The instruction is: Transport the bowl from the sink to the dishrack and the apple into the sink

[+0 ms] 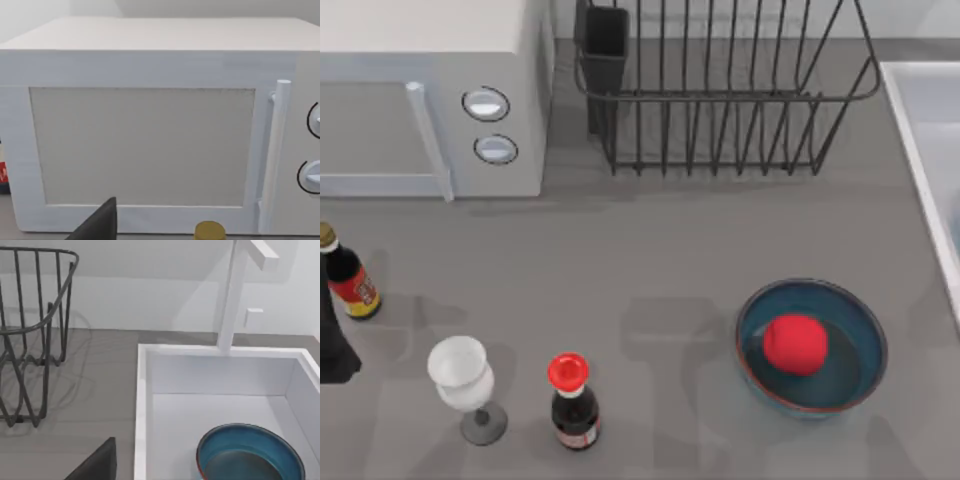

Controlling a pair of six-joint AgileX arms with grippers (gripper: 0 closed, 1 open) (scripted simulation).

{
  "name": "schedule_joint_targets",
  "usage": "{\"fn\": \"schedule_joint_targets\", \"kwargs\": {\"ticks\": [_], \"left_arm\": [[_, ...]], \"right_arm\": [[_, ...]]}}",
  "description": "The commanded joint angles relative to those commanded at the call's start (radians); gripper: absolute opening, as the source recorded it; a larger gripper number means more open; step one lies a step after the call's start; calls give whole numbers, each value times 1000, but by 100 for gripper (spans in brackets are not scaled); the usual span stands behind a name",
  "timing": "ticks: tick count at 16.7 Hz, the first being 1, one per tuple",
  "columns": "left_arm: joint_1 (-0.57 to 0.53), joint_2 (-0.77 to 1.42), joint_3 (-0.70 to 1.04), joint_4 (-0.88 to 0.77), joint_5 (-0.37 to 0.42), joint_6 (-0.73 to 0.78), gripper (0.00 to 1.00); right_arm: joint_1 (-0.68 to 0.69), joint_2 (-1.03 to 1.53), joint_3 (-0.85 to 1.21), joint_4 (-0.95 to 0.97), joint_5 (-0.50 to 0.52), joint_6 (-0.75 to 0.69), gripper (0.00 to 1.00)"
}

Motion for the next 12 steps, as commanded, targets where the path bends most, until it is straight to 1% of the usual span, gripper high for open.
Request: {"fn": "schedule_joint_targets", "kwargs": {"ticks": [5,12], "left_arm": [[0,0,0,0,0,0,100],[0,0,0,0,0,0,100]], "right_arm": [[-70,440,403,-209,1,-64,100],[-179,1167,1064,-559,-3,-164,100]]}}
